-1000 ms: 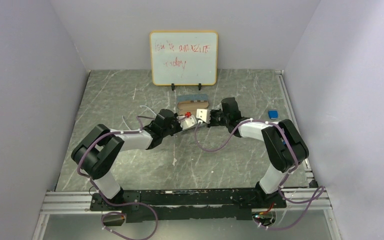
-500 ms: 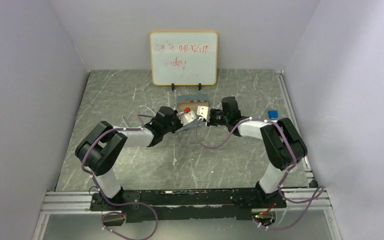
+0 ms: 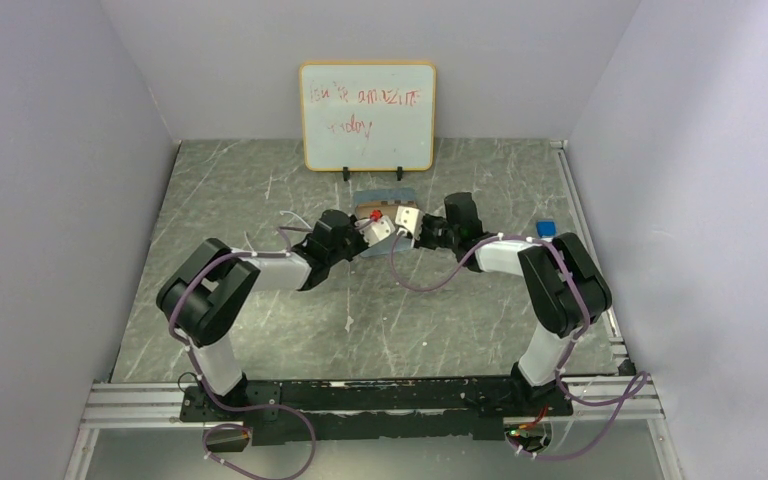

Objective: Organize the sunglasses
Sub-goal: Place the glasses cleaning cloth in the sunglasses case.

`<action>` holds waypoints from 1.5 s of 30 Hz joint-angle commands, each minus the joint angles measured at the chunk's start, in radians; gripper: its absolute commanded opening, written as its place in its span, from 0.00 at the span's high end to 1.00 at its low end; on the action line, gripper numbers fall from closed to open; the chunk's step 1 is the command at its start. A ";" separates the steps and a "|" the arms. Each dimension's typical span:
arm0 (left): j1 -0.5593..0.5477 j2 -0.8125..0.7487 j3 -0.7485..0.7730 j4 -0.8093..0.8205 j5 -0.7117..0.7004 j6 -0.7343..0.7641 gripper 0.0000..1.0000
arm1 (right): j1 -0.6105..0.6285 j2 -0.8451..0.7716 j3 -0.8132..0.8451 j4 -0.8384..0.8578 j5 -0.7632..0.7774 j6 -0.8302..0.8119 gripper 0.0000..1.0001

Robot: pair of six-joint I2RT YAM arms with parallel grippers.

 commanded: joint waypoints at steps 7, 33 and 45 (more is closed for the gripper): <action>0.002 0.037 0.047 0.062 -0.050 -0.019 0.95 | -0.020 0.022 0.045 0.068 0.017 0.045 1.00; 0.002 0.123 0.122 0.066 -0.133 -0.018 0.95 | -0.023 0.094 0.084 0.110 0.052 0.072 1.00; 0.002 0.165 0.165 0.056 -0.157 -0.016 0.95 | -0.025 0.120 0.098 0.114 0.070 0.071 1.00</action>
